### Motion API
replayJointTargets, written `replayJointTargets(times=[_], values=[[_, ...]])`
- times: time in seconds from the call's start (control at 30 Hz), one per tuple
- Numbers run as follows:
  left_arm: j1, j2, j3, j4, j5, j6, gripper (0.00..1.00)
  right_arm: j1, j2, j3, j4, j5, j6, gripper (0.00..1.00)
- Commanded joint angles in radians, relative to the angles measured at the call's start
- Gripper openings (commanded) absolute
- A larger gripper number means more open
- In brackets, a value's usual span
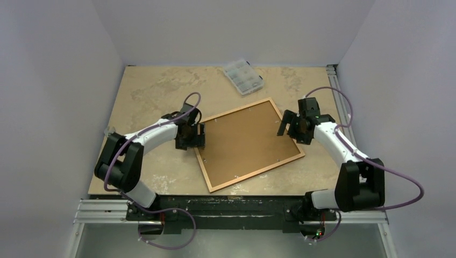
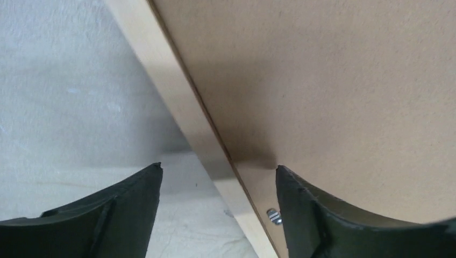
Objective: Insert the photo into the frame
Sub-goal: Adjust the photo frame at the center of the board, then move the photo frame to the center of the board.
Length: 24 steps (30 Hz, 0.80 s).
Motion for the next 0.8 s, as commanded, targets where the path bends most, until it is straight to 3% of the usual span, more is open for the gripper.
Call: replayJointTargets(times=[0.0, 0.07, 0.2, 0.4, 0.53, 0.77], values=[[-0.003, -0.134, -0.058, -0.034, -0.020, -0.060, 0.81, -0.042, 0.060, 0.099, 0.049, 0.080, -0.014, 0.91], [-0.003, -0.195, -0.096, -0.045, -0.020, -0.098, 0.88, -0.053, 0.090, 0.120, 0.061, 0.089, -0.013, 0.94], [-0.003, -0.320, -0.200, -0.019, 0.055, -0.192, 0.90, -0.068, 0.159, 0.156, 0.086, 0.114, -0.017, 0.98], [-0.002, -0.478, -0.407, 0.157, 0.222, -0.314, 0.99, -0.089, 0.325, 0.204, 0.106, 0.026, -0.045, 0.98], [-0.003, -0.486, -0.458, 0.247, 0.280, -0.343, 1.00, -0.090, 0.386, 0.183, 0.128, -0.098, -0.062, 0.98], [-0.002, -0.388, -0.448, 0.339, 0.313, -0.368, 0.98, -0.089, 0.300, 0.039, 0.138, -0.190, -0.081, 0.96]])
